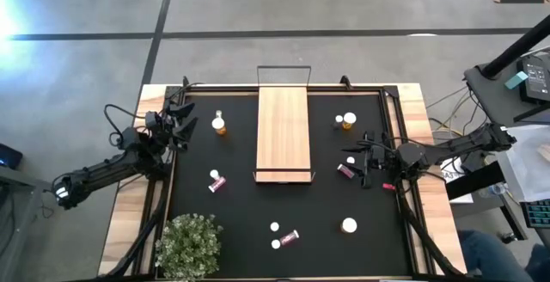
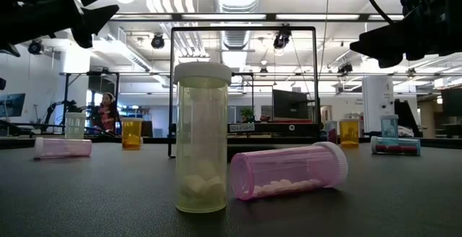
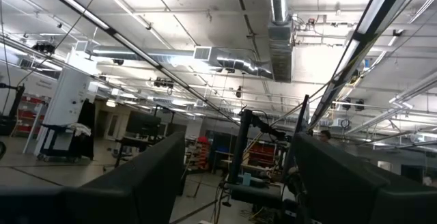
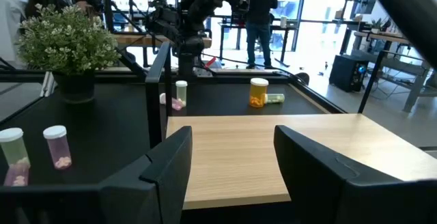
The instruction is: Pick and place medicine bottles onto shelf by color
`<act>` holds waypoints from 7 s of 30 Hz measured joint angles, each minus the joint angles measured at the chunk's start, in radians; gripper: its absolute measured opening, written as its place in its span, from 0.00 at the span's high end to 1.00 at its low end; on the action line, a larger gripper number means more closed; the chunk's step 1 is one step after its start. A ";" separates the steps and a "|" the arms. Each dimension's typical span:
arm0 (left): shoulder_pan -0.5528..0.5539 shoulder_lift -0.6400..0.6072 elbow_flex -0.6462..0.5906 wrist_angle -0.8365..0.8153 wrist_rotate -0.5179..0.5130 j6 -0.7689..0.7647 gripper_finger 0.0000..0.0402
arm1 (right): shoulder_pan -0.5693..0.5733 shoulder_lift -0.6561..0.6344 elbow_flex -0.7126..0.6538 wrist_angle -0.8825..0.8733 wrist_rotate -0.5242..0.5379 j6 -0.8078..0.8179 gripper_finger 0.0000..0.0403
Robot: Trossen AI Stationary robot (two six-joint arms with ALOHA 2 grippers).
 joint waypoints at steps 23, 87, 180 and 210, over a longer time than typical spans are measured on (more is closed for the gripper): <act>0.000 0.000 0.000 0.000 0.000 0.000 0.35 | 0.000 0.000 0.000 0.000 0.000 0.000 0.51; 0.000 0.000 0.000 0.000 0.000 0.000 0.35 | 0.000 0.000 0.000 0.000 0.000 0.000 0.51; 0.002 1.091 0.791 -1.057 -0.321 -0.338 0.35 | 0.000 0.000 0.000 0.000 0.000 0.000 0.51; 0.003 1.054 0.788 -1.344 -0.377 -0.784 0.35 | 0.000 0.000 0.000 0.000 0.000 0.000 0.51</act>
